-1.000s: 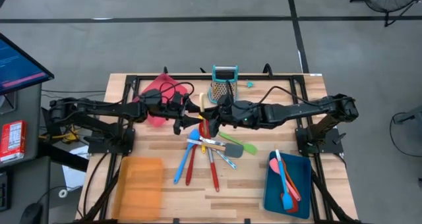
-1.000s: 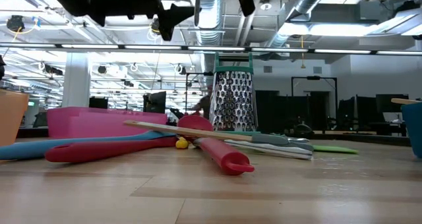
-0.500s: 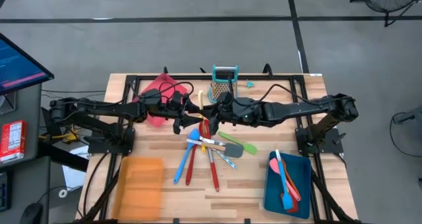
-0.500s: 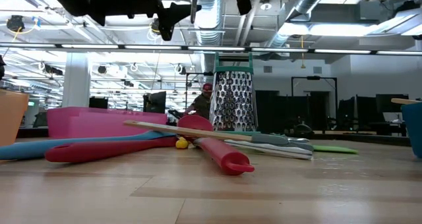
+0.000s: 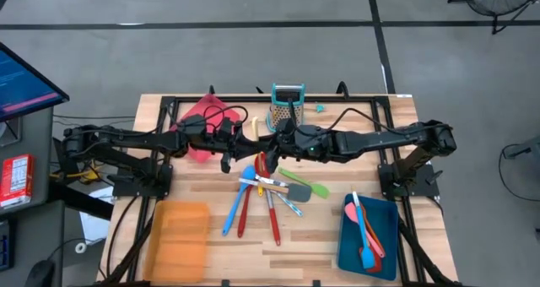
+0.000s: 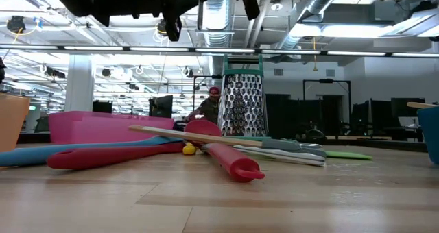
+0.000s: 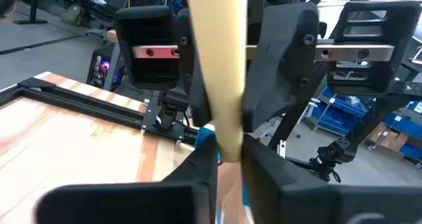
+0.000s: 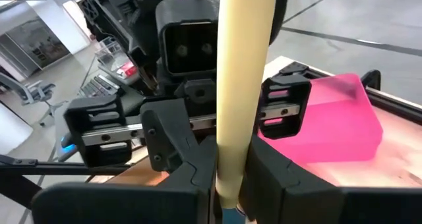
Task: Pick & Place Kitchen Items
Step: Put the yellow table knife into the orange bin
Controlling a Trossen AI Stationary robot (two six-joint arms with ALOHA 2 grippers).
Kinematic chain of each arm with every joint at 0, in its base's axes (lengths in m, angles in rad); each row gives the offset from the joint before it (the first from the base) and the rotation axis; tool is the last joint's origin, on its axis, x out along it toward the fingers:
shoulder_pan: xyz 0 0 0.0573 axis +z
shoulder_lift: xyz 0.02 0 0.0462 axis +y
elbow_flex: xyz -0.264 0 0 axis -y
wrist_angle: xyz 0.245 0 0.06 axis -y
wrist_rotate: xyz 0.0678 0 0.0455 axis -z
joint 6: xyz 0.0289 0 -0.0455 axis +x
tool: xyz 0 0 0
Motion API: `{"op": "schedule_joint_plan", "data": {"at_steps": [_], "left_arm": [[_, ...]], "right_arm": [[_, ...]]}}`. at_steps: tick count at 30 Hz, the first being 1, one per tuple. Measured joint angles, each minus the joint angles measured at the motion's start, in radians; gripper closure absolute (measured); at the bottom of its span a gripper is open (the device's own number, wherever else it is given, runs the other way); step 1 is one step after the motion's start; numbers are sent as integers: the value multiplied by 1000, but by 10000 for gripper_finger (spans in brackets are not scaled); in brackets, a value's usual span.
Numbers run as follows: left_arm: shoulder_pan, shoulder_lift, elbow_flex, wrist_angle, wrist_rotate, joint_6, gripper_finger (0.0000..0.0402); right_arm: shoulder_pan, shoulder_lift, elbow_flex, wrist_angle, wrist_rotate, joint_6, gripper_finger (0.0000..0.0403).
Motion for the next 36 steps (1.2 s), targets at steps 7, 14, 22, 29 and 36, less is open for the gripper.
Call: {"op": "schedule_joint_plan", "data": {"at_steps": [7,14,22,29,36], "left_arm": [[0,0,0,2,-2,-1,390],[0,0,0,8,-19,21,395],[0,0,0,14,-26,29,396],[0,0,0,14,-26,28,396],[0,-46,-1,20,-7,-28,396]], "right_arm": [[-3,0,0,-2,8,0,346],[-7,-1,0,-1,8,0,345],[-21,-1,1,-14,2,-4,302],[-26,-46,1,-19,2,-40,209],[-6,-183,1,-12,2,-86,169]]}}
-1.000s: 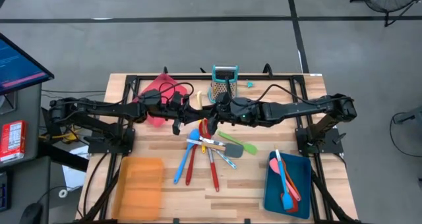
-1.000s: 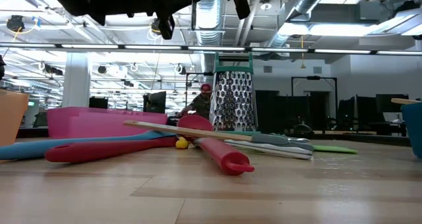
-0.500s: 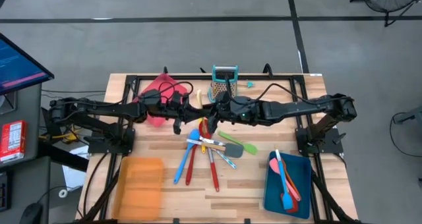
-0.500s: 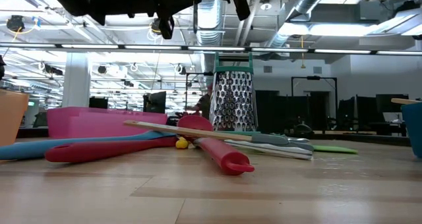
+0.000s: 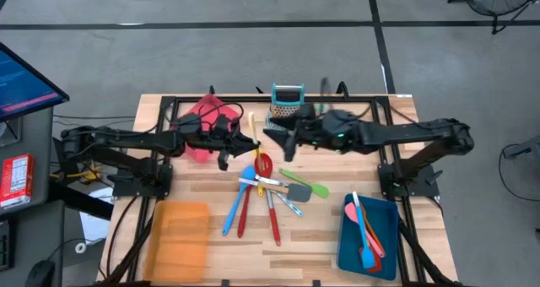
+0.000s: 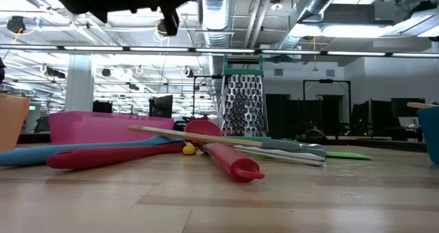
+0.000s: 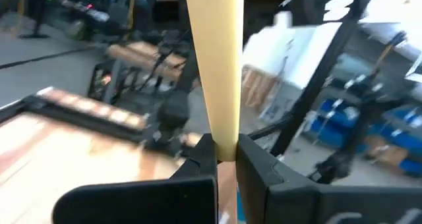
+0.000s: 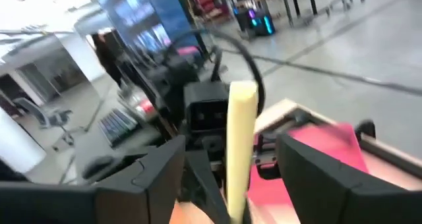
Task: Pick & Place Kitchen Items
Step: Put the yellow table knife into the orange bin
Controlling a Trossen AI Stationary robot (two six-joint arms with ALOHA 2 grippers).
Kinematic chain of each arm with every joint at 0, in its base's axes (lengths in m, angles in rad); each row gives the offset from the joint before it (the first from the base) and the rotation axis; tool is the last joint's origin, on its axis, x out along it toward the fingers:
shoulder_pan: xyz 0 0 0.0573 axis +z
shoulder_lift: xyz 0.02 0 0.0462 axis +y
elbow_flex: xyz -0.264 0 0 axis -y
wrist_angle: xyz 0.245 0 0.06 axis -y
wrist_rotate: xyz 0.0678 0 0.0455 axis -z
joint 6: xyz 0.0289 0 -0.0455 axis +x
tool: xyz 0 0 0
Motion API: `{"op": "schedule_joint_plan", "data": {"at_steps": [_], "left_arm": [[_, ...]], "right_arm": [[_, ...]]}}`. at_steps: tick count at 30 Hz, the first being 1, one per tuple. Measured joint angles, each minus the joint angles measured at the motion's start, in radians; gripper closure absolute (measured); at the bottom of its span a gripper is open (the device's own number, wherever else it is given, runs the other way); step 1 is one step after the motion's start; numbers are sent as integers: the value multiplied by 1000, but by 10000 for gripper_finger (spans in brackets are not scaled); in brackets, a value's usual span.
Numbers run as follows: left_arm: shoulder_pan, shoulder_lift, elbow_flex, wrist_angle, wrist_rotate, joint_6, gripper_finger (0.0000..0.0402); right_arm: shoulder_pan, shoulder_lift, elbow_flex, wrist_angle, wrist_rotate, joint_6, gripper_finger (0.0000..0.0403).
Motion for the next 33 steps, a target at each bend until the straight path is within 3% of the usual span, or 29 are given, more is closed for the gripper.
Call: {"op": "schedule_joint_plan", "data": {"at_steps": [11,18,25,29,33], "left_arm": [[-67,-325,3,24,238,-216,395],[-131,-542,3,24,243,-362,395],[-157,-623,3,4,232,-524,394],[-179,-624,3,-140,258,-672,394],[-232,-621,3,-424,323,-722,395]], "right_arm": [[127,-191,0,-2,-1,-171,190],[179,-240,0,-4,0,-233,201],[180,-240,0,-16,0,-235,210],[180,-240,0,-44,0,-234,214],[180,-240,0,-45,0,-232,216]]}}
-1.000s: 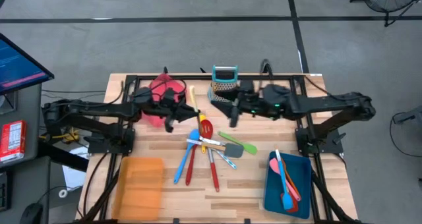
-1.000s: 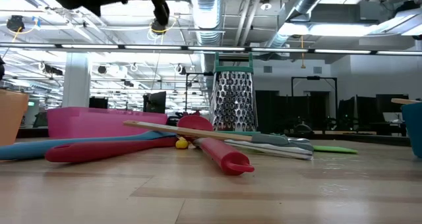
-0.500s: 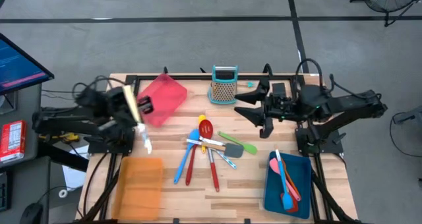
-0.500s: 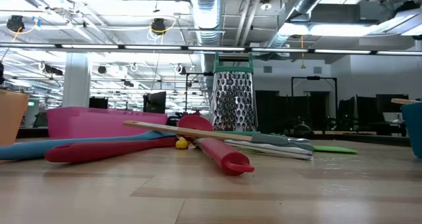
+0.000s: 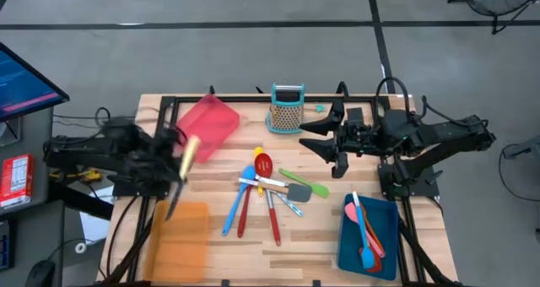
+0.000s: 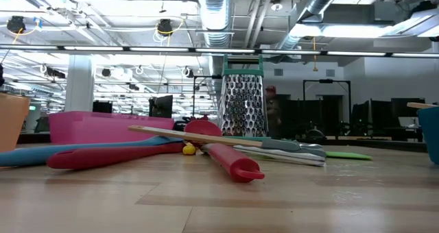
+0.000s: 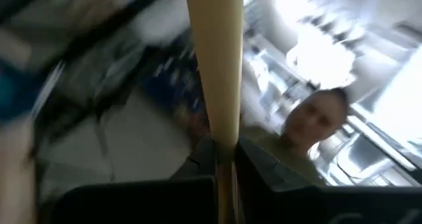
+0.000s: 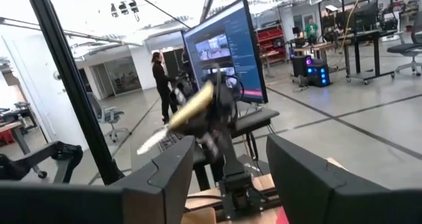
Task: Pick & Place Kitchen Items
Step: Put the yellow table knife into the orange bin
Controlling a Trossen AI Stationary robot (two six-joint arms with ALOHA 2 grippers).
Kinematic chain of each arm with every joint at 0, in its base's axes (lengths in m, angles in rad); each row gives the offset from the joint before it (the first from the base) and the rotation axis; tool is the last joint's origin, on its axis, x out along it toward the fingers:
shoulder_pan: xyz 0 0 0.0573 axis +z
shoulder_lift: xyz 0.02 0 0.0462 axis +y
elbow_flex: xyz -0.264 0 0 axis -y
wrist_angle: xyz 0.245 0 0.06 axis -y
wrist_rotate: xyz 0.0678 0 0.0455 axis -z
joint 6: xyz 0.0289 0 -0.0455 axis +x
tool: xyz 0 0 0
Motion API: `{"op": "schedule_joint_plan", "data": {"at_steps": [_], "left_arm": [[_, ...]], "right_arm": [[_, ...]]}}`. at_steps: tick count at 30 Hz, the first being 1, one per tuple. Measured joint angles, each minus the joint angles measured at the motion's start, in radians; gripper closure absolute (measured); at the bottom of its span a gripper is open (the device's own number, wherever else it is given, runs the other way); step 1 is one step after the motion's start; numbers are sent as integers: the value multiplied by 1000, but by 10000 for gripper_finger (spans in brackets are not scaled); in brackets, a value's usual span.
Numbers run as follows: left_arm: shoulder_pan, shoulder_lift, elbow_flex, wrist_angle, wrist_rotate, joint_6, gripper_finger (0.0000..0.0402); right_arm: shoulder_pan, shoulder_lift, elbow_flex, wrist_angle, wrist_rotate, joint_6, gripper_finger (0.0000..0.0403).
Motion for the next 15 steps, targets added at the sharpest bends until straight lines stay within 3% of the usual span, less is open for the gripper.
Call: {"op": "schedule_joint_plan", "data": {"at_steps": [3,9,15], "left_arm": [[-37,8,0,-210,38,25,395],[-110,22,-1,-505,2,63,395],[-214,35,0,-794,-231,34,394]], "right_arm": [[0,0,0,-21,0,7,218],[-2,0,0,-81,0,59,222],[-2,0,0,-126,1,87,223]]}}
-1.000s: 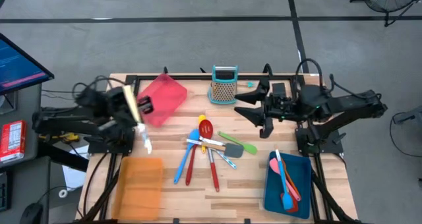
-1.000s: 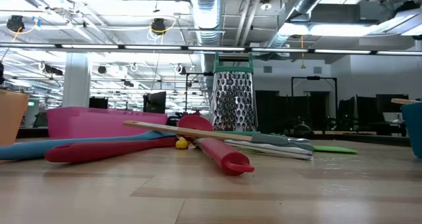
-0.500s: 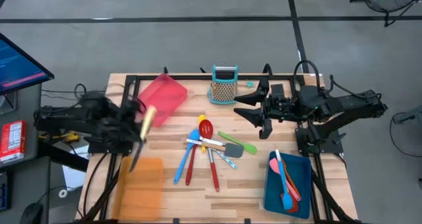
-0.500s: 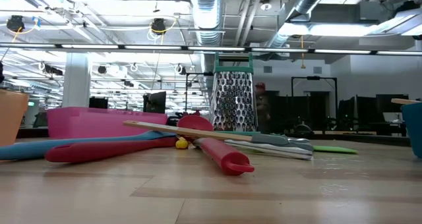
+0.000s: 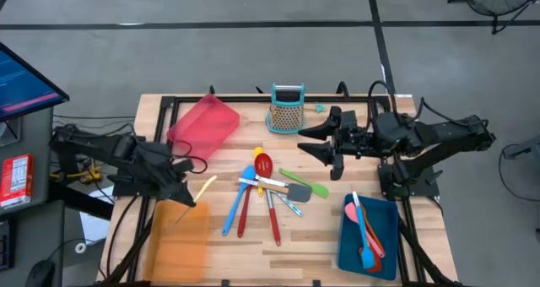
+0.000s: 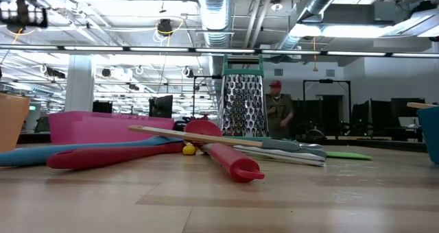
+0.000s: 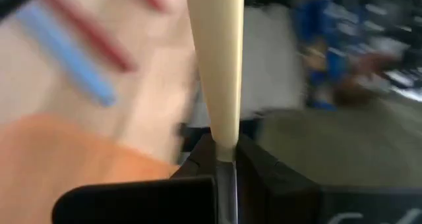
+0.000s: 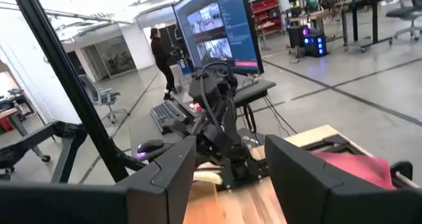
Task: Pick & Place Kitchen Items
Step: Put the yellow table knife into the orange bin
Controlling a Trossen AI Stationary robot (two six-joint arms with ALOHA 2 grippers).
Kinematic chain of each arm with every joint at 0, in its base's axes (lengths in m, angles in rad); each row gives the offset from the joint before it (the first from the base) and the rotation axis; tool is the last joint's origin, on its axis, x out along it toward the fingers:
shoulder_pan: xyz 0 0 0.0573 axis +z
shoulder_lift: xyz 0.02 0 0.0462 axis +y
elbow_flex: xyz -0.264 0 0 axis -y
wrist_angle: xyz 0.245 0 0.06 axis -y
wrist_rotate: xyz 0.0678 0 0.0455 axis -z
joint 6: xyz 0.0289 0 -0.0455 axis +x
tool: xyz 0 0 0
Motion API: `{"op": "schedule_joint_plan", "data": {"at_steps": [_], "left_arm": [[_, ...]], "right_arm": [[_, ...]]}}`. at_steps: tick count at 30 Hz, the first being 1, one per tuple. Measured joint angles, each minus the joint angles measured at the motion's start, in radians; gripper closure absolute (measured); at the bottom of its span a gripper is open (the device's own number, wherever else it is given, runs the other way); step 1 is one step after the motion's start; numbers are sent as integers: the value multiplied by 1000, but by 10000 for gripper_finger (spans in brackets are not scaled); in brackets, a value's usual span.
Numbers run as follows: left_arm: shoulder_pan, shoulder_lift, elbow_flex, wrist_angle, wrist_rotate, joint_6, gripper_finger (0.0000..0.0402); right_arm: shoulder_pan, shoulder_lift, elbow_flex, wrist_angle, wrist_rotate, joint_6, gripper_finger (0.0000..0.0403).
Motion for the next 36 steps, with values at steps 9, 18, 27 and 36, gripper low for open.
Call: {"op": "schedule_joint_plan", "data": {"at_steps": [9,18,27,36], "left_arm": [[-190,83,-4,-116,-301,-330,394],[-480,219,-4,-117,-344,-648,394],[-676,377,-4,-122,-381,-798,394],[-716,519,-3,-126,-381,-805,394]], "right_arm": [[0,0,0,-50,0,1,223],[0,0,0,-127,0,1,223],[0,0,0,-149,0,1,223],[0,0,0,-154,0,17,223]]}}
